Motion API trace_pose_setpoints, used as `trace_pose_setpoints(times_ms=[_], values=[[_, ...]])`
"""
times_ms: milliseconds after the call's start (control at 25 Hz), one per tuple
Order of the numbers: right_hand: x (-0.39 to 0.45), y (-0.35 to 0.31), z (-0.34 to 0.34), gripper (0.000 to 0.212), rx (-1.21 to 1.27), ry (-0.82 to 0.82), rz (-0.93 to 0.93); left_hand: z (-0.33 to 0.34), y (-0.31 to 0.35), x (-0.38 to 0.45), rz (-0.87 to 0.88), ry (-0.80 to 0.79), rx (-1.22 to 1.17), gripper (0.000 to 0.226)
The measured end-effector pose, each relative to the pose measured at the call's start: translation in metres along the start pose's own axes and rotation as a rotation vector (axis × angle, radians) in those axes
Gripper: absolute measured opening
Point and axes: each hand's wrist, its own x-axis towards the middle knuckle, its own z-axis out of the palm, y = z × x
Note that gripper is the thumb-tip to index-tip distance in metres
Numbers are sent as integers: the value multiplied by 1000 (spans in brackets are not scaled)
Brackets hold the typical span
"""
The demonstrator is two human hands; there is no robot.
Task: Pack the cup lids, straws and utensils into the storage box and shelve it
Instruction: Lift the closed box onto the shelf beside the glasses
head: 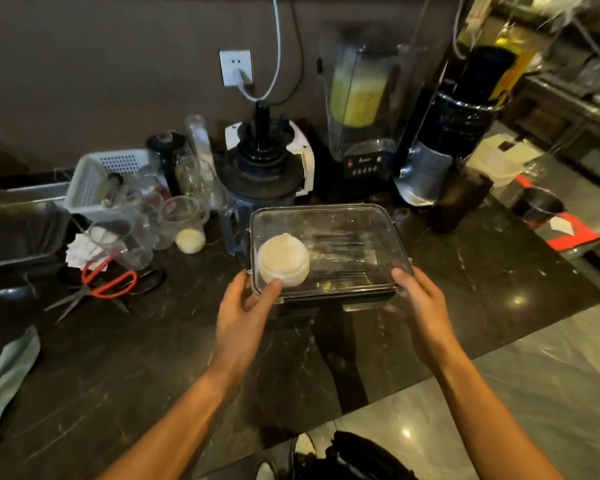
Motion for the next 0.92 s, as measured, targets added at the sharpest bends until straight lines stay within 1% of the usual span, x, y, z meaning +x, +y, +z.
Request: trace_pose_setpoints(times_ms=[160, 280, 360, 440, 520, 600, 800, 920], values=[[-4, -37, -2, 18, 31, 79, -107, 8, 34, 2, 106, -41, 7, 52], [-11, -69, -4, 19, 35, 99, -170, 19, 65, 4, 161, -61, 4, 38], [-16, -91, -7, 18, 35, 118, -223, 27, 85, 6, 209, -87, 5, 34], [-19, -111, -9, 21, 19, 131, -266, 30, 99, 12, 255, -134, 24, 42], [-20, -131, -9, 24, 9, 150, -298, 31, 113, 20, 318, -195, 75, 64], [-20, -147, -10, 27, 17, 157, -311, 33, 128, 25, 356, -209, 117, 77], [-24, -184, -5, 28, 17, 198, -374, 38, 170, 33, 482, -172, 122, 74], [-30, -206, -3, 29, 21, 179, -411, 38, 197, 35, 548, -147, 123, 66]])
